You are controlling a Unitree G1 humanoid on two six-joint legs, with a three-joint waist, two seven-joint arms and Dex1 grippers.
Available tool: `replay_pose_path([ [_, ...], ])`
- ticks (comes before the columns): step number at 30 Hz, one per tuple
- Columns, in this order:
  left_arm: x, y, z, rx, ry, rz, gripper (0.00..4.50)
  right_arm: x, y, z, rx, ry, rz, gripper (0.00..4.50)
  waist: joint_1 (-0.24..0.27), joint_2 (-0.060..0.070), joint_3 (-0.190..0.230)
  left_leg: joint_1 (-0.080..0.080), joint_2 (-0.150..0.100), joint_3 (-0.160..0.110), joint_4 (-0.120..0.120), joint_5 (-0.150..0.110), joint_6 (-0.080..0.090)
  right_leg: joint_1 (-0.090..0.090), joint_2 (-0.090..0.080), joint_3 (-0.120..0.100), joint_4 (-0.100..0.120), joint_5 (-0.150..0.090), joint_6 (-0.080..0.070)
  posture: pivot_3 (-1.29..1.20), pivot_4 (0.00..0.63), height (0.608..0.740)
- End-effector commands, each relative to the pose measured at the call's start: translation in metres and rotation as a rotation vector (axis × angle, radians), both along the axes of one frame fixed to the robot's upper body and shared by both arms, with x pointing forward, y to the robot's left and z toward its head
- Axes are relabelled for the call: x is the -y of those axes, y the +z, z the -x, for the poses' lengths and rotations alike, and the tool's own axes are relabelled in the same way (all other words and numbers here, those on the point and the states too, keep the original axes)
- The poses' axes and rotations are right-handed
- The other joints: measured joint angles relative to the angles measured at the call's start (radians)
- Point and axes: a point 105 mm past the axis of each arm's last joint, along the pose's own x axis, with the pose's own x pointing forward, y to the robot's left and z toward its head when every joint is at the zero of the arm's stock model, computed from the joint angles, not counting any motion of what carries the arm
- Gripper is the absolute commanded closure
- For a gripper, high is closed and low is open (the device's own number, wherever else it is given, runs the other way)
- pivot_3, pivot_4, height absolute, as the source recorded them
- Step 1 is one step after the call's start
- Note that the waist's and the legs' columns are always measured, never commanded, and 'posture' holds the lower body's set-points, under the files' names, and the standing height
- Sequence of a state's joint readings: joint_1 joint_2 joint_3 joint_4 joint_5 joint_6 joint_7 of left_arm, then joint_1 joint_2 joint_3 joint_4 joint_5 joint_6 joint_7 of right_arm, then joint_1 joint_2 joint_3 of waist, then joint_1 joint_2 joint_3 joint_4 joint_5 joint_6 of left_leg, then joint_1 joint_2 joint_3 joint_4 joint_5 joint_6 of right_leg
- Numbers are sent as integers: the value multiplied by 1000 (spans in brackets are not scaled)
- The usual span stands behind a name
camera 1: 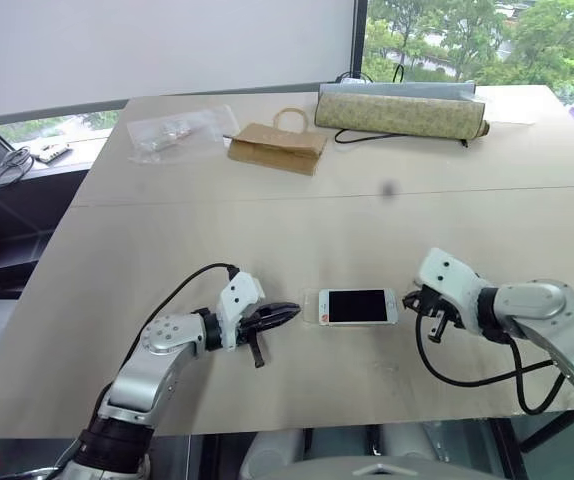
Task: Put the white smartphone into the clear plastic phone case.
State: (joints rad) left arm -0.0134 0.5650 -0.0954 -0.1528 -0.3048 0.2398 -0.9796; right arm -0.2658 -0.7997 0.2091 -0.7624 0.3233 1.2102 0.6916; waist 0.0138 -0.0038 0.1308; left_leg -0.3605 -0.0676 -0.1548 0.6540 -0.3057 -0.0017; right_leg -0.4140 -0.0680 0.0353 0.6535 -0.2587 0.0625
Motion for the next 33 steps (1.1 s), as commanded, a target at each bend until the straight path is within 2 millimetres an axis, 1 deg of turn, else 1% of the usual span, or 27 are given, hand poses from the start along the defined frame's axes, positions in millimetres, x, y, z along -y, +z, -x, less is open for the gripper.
replay_pose_path([
  [1, 1, -4, 1, -3, -9, -19, 4389, -7, 9, 7, 18, 26, -19, 4500, 1, 0, 0, 0, 0, 0, 0, 0, 0, 0, 0, 0, 0, 0, 0, 0, 150, 740],
  [4, 3, -3, 1, -1, -13, -17, 4389, -9, 4, 10, 5, 42, 0, 4500, 0, 0, 0, 0, 0, -1, 0, 0, 0, 0, 0, -1, 0, 0, 0, 0, 150, 740],
  [11, 3, -3, 1, -2, -12, -14, 4389, -12, 1, 13, -14, 60, 3, 4500, 0, 0, 0, 0, 0, -2, 0, 0, 0, 1, 0, -2, 0, 0, 0, 0, 150, 740],
  [20, 0, -8, 2, -7, -1, -14, 4389, -8, 1, 10, -31, 35, -7, 4500, 0, 0, 0, 0, 0, -2, 0, 0, 0, 1, 0, -2, 0, 0, 0, 0, 150, 740],
  [28, 0, -8, 2, -1, 3, -14, 4389, 5, 7, 4, -28, -23, -5, 4500, 0, 0, 0, 0, 0, -2, 0, 0, 0, 1, 0, -2, 0, 0, 0, 0, 150, 740],
  [33, 0, -7, 1, 2, 3, -12, 4389, 5, 8, 4, -26, -18, -2, 4500, 0, 0, 0, 0, 0, -2, 0, 0, 0, 1, 0, -2, 0, 0, 0, 0, 150, 740],
])
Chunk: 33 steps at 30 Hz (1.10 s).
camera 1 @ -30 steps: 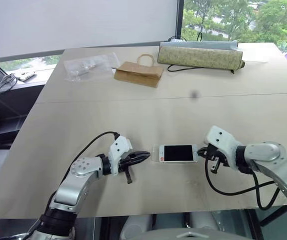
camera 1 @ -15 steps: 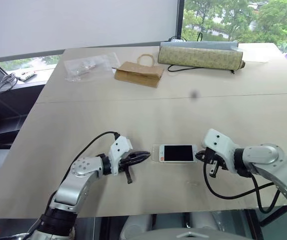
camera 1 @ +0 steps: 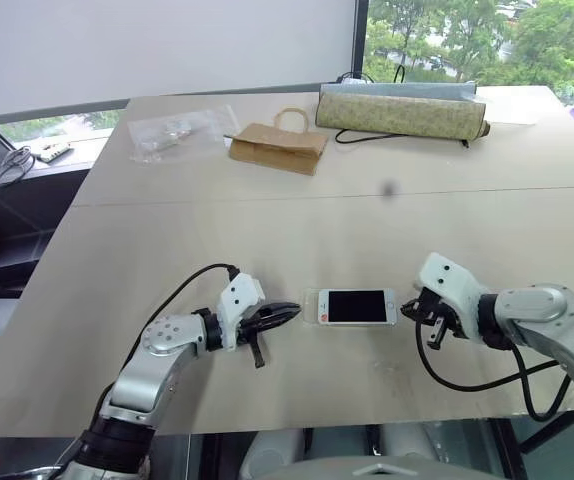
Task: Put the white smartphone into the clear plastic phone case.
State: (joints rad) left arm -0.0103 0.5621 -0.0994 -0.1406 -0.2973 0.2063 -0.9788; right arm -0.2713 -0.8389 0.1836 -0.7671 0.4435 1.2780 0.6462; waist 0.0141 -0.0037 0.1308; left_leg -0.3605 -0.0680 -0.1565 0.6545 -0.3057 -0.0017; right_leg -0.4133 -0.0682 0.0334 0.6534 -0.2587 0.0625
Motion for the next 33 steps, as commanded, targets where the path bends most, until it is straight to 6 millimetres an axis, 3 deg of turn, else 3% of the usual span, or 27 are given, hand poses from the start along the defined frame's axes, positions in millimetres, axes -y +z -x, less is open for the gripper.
replay_pose_path([
  [1, 0, -6, 1, -16, 6, -10, 4389, -2, 10, -2, 45, 10, -7, 4500, 0, 0, 0, 0, 0, 0, 0, 0, 0, 0, 0, 0, 0, 0, 0, 0, 150, 740],
  [6, 1, -7, 1, -17, -2, -11, 4389, -7, 7, -4, 51, 35, 2, 4500, 0, 0, 0, 0, 0, 0, 0, 0, 0, 0, 0, 0, 0, 0, 0, 0, 150, 740],
  [15, 4, -9, 1, -16, -15, -10, 4389, -36, 1, 2, 31, 160, -5, 4500, 0, 0, 0, 0, 0, -1, 0, 0, 0, 0, 0, -1, 0, 0, 0, 0, 150, 740],
  [33, 13, 0, 5, -15, -24, -1, 4389, -48, 0, 4, 25, 222, 1, 4500, -1, 0, 0, 1, 0, -1, 1, 0, 0, 0, 0, -1, 3, 0, 0, 0, 150, 740],
])
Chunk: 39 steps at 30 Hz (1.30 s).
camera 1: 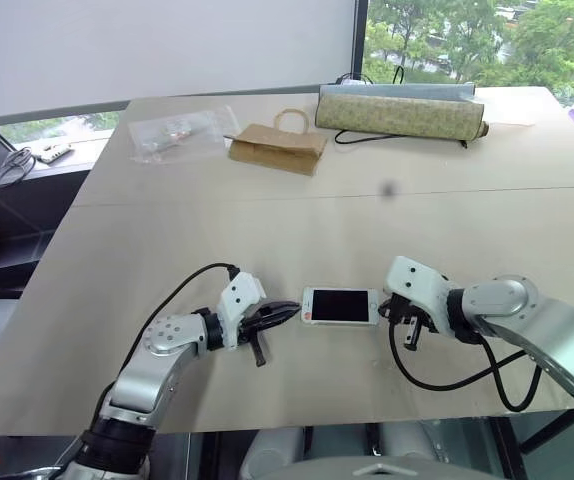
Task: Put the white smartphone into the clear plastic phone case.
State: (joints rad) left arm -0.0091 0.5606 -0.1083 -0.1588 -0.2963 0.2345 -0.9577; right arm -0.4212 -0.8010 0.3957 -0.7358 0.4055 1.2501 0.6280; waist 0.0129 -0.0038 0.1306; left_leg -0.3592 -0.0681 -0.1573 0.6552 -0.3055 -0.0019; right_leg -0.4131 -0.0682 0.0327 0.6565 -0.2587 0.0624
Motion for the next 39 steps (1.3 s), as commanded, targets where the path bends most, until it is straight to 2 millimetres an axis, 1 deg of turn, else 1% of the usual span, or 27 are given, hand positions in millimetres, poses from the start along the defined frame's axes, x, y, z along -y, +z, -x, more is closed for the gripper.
replay_pose_path([
  [1, 12, 1, 5, -3, -36, 4, 4389, -15, 3, 8, -8, 79, -41, 4500, 0, 0, 0, 0, 0, 0, 0, 0, 0, 0, 0, 0, 0, 0, 0, 0, 150, 740],
  [3, 14, 3, 5, -1, -39, 5, 4389, -16, 2, 8, -7, 79, -45, 4500, 0, 0, 0, 0, 0, 0, 0, 0, 0, 0, 0, 0, 0, 0, 0, 0, 150, 740],
  [5, 15, 5, 4, 0, -39, 5, 4389, -13, 3, 6, 3, 71, -39, 4500, 0, 0, 0, 0, 0, 0, 0, 0, 0, 0, 0, 0, 0, 0, 0, 0, 150, 740],
  [9, 13, 7, 3, -2, -30, -2, 4389, 7, 12, 0, 48, 47, -27, 4500, 3, 0, 0, -1, 0, -1, 0, 0, 0, 0, 0, -1, 0, 0, 0, 0, 150, 740],
  [11, 11, 7, 3, -4, -27, -3, 4389, 15, 18, 0, 61, 51, -32, 4500, 3, 0, 0, -2, -1, -1, 1, 0, 0, 0, -1, -1, -1, 0, 0, 0, 150, 740],
  [13, 10, 7, 2, -5, -25, -5, 4389, 19, 23, 4, 53, 66, -54, 4500, 1, 0, 0, -2, -1, -1, 1, 0, 0, 0, -1, -1, -3, 0, 0, 0, 150, 740],
  [16, 7, 6, 2, -6, -21, -5, 4389, 18, 28, 6, 49, 76, -117, 4500, 0, 0, 1, -2, 0, -1, 1, 0, 0, 0, 0, -1, -3, 0, 0, 0, 150, 740],
  [19, 4, 3, 1, -9, -17, -4, 4389, 9, 34, 5, 50, 85, -227, 4500, 0, 0, 1, -2, 0, -1, 0, 0, 0, 0, 0, -1, -3, 0, 0, 0, 150, 740],
  [24, 3, 1, 4, -8, -17, 2, 4389, 5, 12, 12, -6, 101, -229, 4500, 0, -1, 1, -2, 0, -1, 0, 0, 0, 0, 0, -1, -4, 0, 0, 0, 150, 740],
  [27, 3, 0, 5, -7, -17, 5, 4389, 7, -4, 15, -41, 106, -190, 4500, -1, -1, 1, -2, 0, 0, 0, 0, 0, 0, 0, 0, -4, 0, 0, 0, 150, 740],
  [31, 3, -2, 6, -6, -17, 5, 4389, 10, -24, 10, -71, 81, -131, 4500, -2, -1, 0, -1, 0, 0, 0, 0, 0, 0, 0, 0, -4, 0, 0, 0, 150, 740],
  [39, 2, -4, 3, 2, -16, 3, 4389, 13, -44, 8, -144, 80, -67, 4500, -2, -3, -2, 1, 0, 0, 0, 0, 0, 3, 0, 0, -4, 0, 0, 0, 150, 740],
])
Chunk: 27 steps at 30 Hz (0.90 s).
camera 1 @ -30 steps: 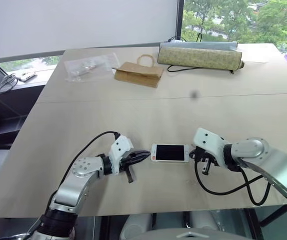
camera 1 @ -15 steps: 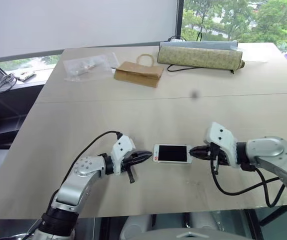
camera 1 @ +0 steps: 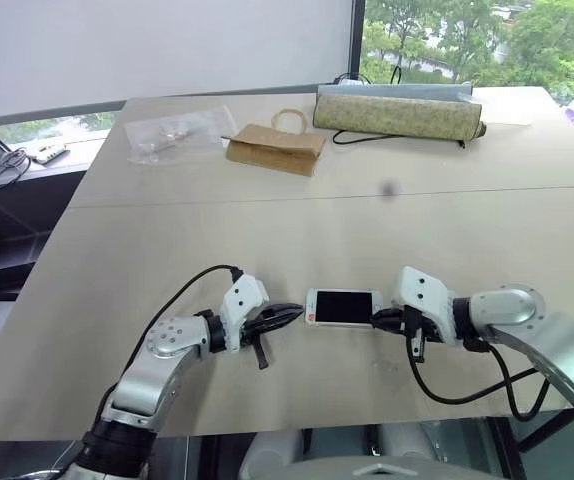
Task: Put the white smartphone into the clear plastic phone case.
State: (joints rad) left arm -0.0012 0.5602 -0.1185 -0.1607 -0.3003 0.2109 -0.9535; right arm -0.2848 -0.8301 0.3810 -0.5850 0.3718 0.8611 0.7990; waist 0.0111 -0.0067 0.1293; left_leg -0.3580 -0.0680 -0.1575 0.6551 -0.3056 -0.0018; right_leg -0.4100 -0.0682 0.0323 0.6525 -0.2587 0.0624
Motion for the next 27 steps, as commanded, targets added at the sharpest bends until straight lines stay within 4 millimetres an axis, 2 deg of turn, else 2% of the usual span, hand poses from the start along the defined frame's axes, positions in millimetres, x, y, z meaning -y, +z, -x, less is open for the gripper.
replay_pose_path([
  [1, -1, -4, 0, -9, -5, -5, 4389, 12, -31, 3, -128, -56, 87, 4500, 0, 0, -1, 1, 0, 0, 0, 0, 0, 1, 0, 0, 0, 0, 0, 0, 150, 740],
  [8, 2, -5, 1, -7, -13, -3, 4389, 5, -54, 10, -264, -45, 85, 4500, -1, -1, -2, 14, 1, 0, -3, -2, 4, 14, 1, 0, -2, 0, 0, 0, 150, 740],
  [12, 4, -3, 1, -5, -15, -1, 4389, 9, -70, 16, -329, -61, 112, 4500, 0, -3, -6, 14, 1, -1, -3, -2, 3, 14, 2, -1, -3, 0, 0, 0, 150, 740],
  [17, 2, -3, 2, -9, -12, -2, 4389, 10, -73, 17, -341, -77, 106, 4500, 0, -6, -14, 15, 1, -2, -3, -2, 3, 15, 2, -2, -4, 0, 0, 0, 150, 740],
  [19, 3, -3, 2, -9, -11, -2, 4389, 7, -66, 12, -297, -81, 67, 4500, 0, -6, -15, 15, 1, -2, -3, -2, 3, 15, 2, -2, -4, 0, 0, 0, 150, 740],
  [22, 3, -3, 3, -7, -9, 1, 4389, -10, -31, -5, -172, -101, -145, 4500, 0, -6, -15, 15, 1, -4, -3, -3, 4, 16, 2, -3, -5, 0, 0, 0, 150, 740],
  [27, 3, 0, 3, -5, -8, 29, 4389, -13, 12, -6, -69, -120, -304, 4500, 1, 4, -6, 12, 1, -3, -3, -2, 3, 14, 1, -2, -5, 0, 0, 0, 150, 740],
])
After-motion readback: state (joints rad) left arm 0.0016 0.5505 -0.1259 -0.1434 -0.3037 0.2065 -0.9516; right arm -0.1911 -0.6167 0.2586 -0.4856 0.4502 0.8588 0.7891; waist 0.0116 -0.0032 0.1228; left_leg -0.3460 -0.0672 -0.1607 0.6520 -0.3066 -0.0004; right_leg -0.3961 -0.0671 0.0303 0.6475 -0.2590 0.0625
